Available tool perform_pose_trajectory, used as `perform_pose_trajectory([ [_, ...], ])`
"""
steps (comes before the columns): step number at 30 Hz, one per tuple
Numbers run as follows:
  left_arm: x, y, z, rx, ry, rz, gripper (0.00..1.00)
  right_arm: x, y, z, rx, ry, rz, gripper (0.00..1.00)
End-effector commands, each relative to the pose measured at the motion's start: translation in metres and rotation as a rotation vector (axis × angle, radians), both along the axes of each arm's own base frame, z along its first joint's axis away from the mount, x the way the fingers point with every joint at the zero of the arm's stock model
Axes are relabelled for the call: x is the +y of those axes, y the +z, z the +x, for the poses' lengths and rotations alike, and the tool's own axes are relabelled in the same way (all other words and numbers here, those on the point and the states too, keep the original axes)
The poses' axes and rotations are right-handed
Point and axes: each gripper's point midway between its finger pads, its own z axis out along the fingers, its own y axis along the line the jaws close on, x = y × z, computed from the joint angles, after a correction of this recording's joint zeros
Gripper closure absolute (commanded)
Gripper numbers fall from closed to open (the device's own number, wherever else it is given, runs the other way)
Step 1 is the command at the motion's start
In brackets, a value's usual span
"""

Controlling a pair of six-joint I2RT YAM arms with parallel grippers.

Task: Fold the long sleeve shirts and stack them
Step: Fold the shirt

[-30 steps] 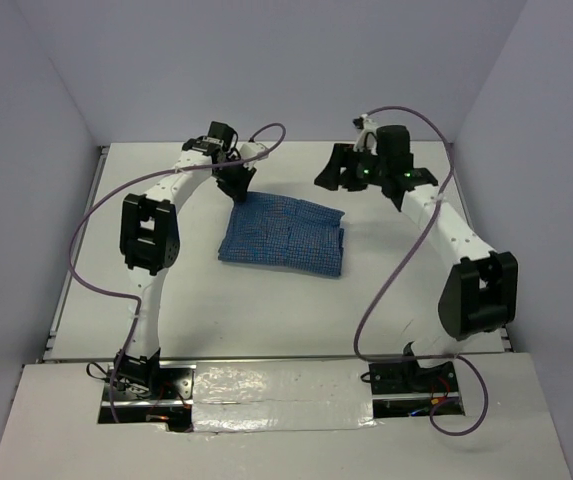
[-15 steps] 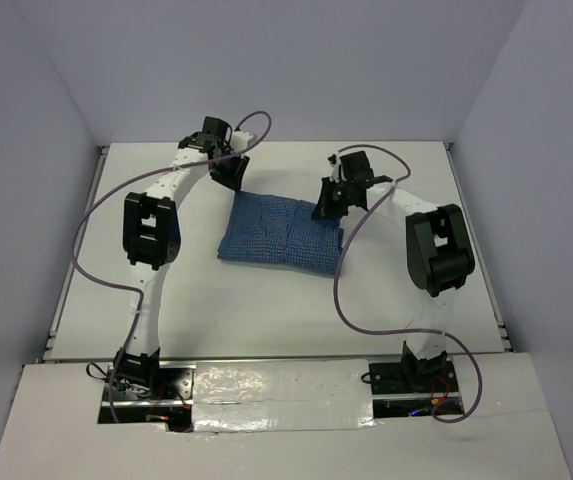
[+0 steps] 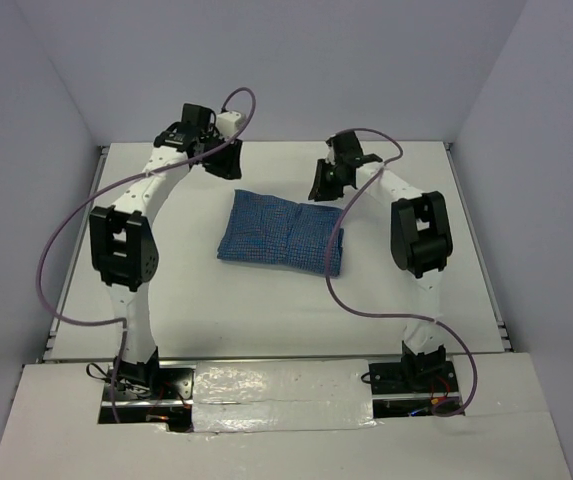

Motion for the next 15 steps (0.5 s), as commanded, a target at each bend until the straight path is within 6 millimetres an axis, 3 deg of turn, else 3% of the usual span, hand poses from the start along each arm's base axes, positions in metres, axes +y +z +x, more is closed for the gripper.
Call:
perform_pose_trajectory([
  [1, -0.043, 0.028, -0.042, -0.004, -0.139, -0.092, 0.55, -0.009, 0.042, 0.014, -0.074, -0.027, -0.025, 0.57],
  [2, -0.049, 0.023, -0.051, 0.028, -0.164, -0.107, 0.55, -0.018, 0.063, 0.013, -0.112, -0.051, -0.056, 0.47],
  [4, -0.050, 0.002, -0.062, 0.093, -0.168, -0.106, 0.56, -0.028, 0.081, 0.005, -0.144, -0.070, -0.095, 0.36],
  [5, -0.049, -0.004, -0.063, 0.106, -0.155, -0.108, 0.57, -0.032, 0.090, 0.000, -0.160, -0.082, -0.101, 0.36],
  [6, -0.047, -0.016, -0.067, 0.130, -0.143, -0.100, 0.57, -0.035, 0.099, -0.017, -0.165, -0.085, -0.086, 0.40],
  [8, -0.049, -0.021, -0.066, 0.134, -0.139, -0.115, 0.58, -0.030, 0.103, -0.034, -0.172, -0.078, -0.036, 0.75],
  [9, -0.049, -0.029, -0.068, 0.154, -0.132, -0.118, 0.58, -0.022, 0.092, -0.063, -0.127, -0.039, 0.006, 0.87],
  [10, -0.050, -0.032, -0.067, 0.157, -0.123, -0.123, 0.58, -0.011, 0.099, -0.077, -0.119, -0.018, 0.080, 1.00],
  [11, -0.049, -0.038, -0.068, 0.168, -0.121, -0.121, 0.58, -0.007, 0.088, -0.090, -0.082, -0.008, 0.104, 1.00],
  [12, -0.049, -0.040, -0.069, 0.171, -0.120, -0.121, 0.58, -0.007, 0.059, -0.115, 0.004, -0.001, 0.110, 1.00],
  [15, -0.049, -0.048, -0.075, 0.208, -0.087, -0.140, 0.57, -0.011, 0.028, -0.149, 0.084, -0.036, 0.138, 0.96],
])
